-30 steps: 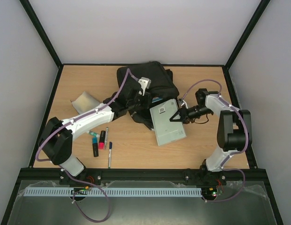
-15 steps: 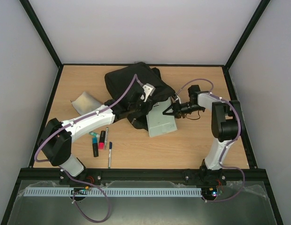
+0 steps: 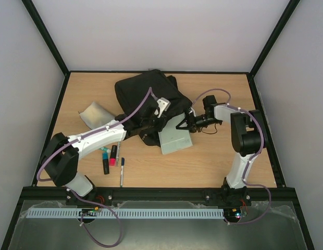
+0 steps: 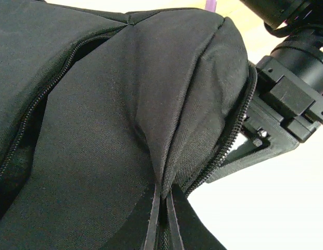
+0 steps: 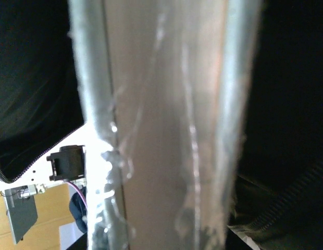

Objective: Pack the student bag
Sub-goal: Place the book in the student bag.

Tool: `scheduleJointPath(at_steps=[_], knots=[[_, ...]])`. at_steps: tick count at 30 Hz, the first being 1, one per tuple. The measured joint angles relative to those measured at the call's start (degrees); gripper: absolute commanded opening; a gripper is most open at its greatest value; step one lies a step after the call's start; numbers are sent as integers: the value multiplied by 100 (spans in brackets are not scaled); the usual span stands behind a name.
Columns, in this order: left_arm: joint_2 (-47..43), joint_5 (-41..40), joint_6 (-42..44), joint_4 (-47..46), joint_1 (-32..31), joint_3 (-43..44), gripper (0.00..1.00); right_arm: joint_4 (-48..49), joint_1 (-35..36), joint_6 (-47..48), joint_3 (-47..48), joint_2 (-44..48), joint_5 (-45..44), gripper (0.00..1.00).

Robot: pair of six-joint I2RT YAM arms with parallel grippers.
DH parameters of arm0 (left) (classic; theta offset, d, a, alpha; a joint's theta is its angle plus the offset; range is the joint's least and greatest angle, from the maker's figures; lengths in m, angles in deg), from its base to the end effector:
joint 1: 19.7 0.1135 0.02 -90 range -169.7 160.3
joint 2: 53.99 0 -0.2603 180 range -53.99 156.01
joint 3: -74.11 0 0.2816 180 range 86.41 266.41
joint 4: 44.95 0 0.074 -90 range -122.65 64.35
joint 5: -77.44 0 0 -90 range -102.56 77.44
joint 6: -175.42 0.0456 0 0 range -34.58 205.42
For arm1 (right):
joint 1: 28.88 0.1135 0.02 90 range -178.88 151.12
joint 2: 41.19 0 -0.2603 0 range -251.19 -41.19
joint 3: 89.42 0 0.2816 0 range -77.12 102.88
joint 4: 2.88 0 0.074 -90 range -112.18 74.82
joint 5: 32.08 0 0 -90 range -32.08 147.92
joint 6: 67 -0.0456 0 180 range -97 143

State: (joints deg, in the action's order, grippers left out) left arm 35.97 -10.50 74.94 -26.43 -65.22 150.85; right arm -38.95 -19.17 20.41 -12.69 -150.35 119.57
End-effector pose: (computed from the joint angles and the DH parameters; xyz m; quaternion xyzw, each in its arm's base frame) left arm 0.2760 -0.2834 0.2465 0.2713 0.8302 -0.2424 0.4224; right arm 0.3660 0.1033 0.1194 -0.1478 0.8361 0.5177 0.1053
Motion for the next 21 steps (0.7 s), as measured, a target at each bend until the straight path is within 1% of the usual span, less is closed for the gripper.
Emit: scheduleJointPath(at_steps=[4, 7, 10, 13, 16, 21], knots=[[-146, 4, 31, -50, -24, -164, 2, 96, 286, -101, -9, 9, 2, 3], [-195, -28, 116, -44, -83, -240, 2, 380, 461, -400, -15, 11, -26, 3], [-214, -96, 203, -44, -140, -282, 2, 656, 511, -667, -13, 9, -72, 7], [-245, -133, 260, -55, -157, -330, 2, 861, 531, -844, 61, -46, -107, 21], [-317, -212, 286, -61, -157, -389, 2, 994, 553, -892, 192, -221, -116, 39], [-448, -184, 302, -79, -234, -485, 2, 1113, 588, -778, 238, -367, -614, 56]])
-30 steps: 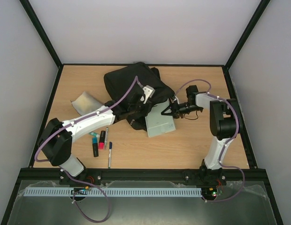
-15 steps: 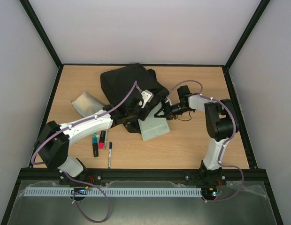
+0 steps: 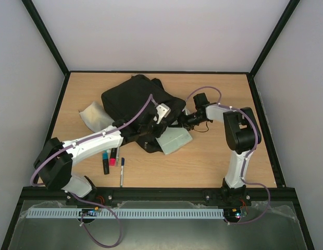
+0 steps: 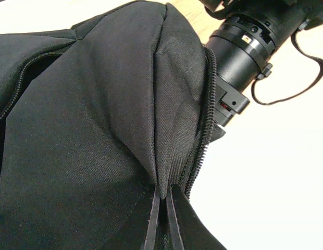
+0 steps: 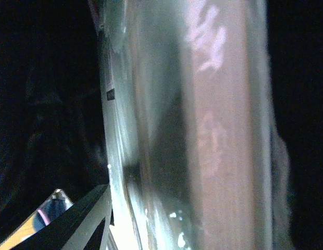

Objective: Pack the student bag
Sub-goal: Place the book in the student bag.

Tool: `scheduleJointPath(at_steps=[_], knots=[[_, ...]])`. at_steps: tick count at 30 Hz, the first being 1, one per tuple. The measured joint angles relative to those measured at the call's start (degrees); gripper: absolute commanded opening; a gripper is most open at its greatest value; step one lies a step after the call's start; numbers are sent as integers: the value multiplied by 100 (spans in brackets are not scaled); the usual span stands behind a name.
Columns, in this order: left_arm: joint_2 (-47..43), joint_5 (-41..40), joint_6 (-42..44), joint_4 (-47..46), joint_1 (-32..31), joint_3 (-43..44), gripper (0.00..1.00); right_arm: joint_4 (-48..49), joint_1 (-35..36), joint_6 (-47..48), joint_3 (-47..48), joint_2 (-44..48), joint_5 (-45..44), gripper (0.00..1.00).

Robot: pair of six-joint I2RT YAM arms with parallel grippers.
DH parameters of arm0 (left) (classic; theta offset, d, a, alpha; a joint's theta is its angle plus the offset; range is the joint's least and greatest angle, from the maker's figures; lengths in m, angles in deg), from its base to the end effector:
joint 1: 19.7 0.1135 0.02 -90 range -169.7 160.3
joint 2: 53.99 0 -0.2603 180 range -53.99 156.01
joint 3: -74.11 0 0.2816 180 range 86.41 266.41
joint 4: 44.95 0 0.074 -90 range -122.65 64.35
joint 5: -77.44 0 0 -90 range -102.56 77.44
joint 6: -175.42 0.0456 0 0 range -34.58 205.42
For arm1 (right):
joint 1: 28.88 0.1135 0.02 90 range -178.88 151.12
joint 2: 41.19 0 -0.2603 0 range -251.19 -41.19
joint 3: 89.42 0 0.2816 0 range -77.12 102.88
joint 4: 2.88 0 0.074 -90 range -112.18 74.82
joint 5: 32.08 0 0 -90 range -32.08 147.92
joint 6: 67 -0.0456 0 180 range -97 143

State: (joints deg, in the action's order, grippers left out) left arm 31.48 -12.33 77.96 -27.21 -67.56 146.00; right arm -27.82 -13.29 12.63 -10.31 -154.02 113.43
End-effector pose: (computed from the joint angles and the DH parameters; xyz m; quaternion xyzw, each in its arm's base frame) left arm 0.2517 -0.2784 0.2447 0.3019 0.8178 -0.2290 0.4332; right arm 0.3821 0.1456 0.1118 -0.1645 0.8454 0.4906 0.1322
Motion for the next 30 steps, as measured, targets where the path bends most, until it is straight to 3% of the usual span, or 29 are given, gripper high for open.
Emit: scheduleJointPath(at_steps=[8, 18, 25, 30], knots=[[-205, 111, -2, -149, -109, -221, 3, -492, 48, 415, -120, 684, -1067, 75], [-494, 162, -2, -299, -164, -509, 3, -1290, 50, 1220, -717, 2210, -2629, 76], [-787, 101, -2, -337, -175, -922, 2, -1681, 63, 2090, -920, 3191, -3101, 73], [-850, 55, 74, -332, -221, -964, 2, -1773, 68, 3025, -918, 3932, -3145, 86]])
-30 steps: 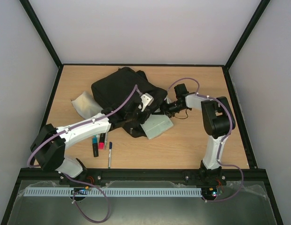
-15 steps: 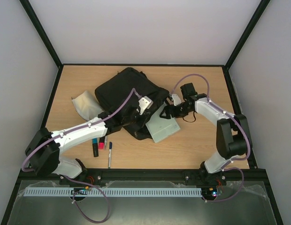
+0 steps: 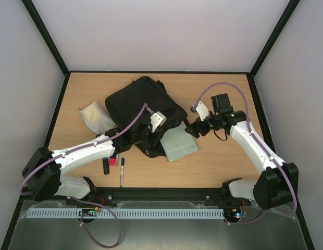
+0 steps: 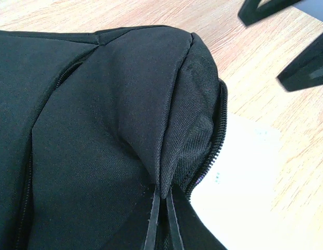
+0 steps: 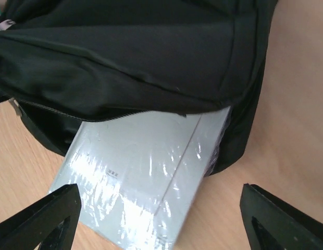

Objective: Pack the student bag
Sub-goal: Place the book in the student bag.

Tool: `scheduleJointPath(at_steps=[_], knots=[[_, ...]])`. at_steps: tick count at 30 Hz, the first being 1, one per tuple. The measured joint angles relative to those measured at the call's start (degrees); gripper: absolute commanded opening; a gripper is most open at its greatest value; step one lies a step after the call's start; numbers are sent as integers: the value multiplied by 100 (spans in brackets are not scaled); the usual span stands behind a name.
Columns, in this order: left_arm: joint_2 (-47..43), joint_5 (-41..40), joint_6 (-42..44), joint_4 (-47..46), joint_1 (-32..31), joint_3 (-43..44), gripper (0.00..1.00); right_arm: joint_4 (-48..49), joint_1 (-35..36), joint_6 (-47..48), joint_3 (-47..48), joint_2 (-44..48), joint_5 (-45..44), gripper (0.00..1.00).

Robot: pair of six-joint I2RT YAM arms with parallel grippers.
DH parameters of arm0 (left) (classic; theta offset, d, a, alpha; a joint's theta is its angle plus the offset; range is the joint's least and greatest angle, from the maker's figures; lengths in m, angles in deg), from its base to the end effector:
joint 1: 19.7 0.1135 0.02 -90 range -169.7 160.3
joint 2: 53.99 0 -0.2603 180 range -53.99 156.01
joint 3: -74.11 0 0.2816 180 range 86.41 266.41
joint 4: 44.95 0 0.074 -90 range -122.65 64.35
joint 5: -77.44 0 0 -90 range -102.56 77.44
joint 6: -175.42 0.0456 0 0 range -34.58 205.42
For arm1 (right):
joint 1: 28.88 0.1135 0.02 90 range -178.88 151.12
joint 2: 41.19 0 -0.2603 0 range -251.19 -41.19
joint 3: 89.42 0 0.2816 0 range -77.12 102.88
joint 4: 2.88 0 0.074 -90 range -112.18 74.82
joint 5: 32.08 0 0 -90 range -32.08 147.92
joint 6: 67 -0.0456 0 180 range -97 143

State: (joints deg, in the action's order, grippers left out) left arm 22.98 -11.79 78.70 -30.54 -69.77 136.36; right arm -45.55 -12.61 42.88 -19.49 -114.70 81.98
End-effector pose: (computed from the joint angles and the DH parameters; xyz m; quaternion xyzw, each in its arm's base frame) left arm 0.2166 -0.2597 0.2373 0.3216 0.8000 -0.2460 0.4429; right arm 0.2896 0.1039 0.2620 -0.3554 0.8387 0.1818 0.3703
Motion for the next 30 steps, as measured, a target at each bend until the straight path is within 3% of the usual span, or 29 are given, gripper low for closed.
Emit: scheduleJointPath(at_steps=[4, 15, 16, 21, 22, 24, 28, 30], knots=[[0, -105, 59, 7, -79, -4, 2, 111, 66, 702, 13, 280, 28, 87], [-4, -249, 122, 46, -140, -4, 3, 702, 597, 1266, 190, -601, 81, 83], [-7, -267, 122, 48, -140, -4, 3, 750, 651, 1261, 201, -667, 52, 79], [-9, -409, 129, 146, -140, -9, 2, 901, 874, 1263, 474, -1150, -59, 15], [-9, -463, 125, 173, -140, -11, 3, 933, 901, 1270, 555, -1274, -46, 9], [-15, -610, 98, 267, -142, -9, 11, 1051, 931, 1202, 658, -1447, -92, 1], [-42, -1088, -79, 369, -142, -9, 51, 1325, 953, 1001, 540, -1388, -164, 1], [-140, -1318, -234, 437, -144, -9, 63, 1421, 975, 887, 446, -1272, -225, 1]])
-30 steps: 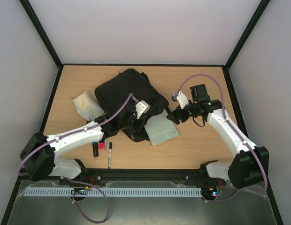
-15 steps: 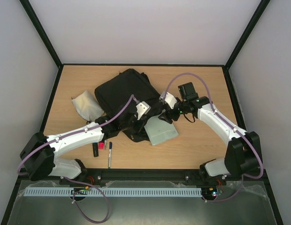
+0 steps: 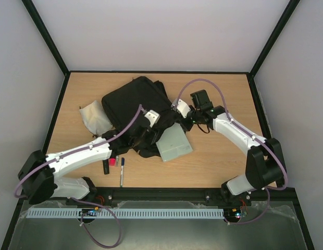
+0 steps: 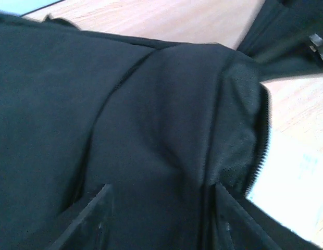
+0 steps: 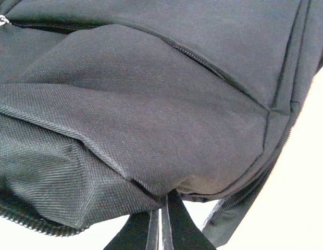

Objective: Pack the student bag
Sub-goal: Place the book in the student bag.

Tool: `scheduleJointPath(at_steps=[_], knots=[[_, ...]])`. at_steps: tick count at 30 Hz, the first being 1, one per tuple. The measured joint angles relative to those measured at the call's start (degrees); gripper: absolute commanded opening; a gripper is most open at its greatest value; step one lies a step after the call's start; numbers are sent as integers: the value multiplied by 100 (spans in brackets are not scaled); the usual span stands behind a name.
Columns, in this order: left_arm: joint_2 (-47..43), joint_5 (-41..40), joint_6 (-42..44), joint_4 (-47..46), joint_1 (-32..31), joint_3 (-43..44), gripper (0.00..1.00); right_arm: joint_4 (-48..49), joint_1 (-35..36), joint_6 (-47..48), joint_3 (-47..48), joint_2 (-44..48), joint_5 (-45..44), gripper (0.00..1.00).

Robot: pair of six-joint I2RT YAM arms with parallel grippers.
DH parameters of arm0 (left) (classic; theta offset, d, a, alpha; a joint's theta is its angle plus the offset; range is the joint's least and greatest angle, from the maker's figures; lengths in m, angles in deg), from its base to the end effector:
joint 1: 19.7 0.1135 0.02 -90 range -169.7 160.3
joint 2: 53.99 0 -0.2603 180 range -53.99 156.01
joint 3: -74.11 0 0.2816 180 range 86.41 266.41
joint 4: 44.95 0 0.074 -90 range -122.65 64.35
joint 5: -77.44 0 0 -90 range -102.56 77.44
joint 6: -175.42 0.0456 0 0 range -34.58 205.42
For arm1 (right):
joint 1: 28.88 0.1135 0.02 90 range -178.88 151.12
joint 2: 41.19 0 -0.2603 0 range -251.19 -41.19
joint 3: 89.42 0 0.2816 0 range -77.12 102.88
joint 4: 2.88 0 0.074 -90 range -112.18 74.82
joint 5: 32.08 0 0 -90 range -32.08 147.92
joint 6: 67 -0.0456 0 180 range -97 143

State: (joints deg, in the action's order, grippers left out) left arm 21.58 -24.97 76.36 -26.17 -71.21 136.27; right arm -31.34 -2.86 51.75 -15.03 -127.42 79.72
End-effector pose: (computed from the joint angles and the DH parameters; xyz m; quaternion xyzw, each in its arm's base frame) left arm 0.2127 -0.2517 0.2371 0.2664 0.8302 -0.1606 0.4627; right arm 0.3226 0.1763 0.2402 -0.4804 0.7546 0.1617 0.4166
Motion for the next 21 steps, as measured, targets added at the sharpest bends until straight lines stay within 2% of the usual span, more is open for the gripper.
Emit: scheduleJointPath(at_steps=[6, 10, 16, 21], knots=[[-1010, -675, -922, 273, -28, -391, 69, 114, 33, -479, -363, 667, -608, 1], [-1482, -1191, -1860, 835, -2, -680, 72, 22, 50, -831, -614, 1150, -1005, 1], [-1620, -1488, -3064, 1591, 581, -1095, 62, -240, 57, -1088, -1091, 1945, -1189, 1], [-1200, -1425, -3434, 1508, 1036, -1425, 58, -313, 57, -1169, -1539, 2538, -1178, 1]])
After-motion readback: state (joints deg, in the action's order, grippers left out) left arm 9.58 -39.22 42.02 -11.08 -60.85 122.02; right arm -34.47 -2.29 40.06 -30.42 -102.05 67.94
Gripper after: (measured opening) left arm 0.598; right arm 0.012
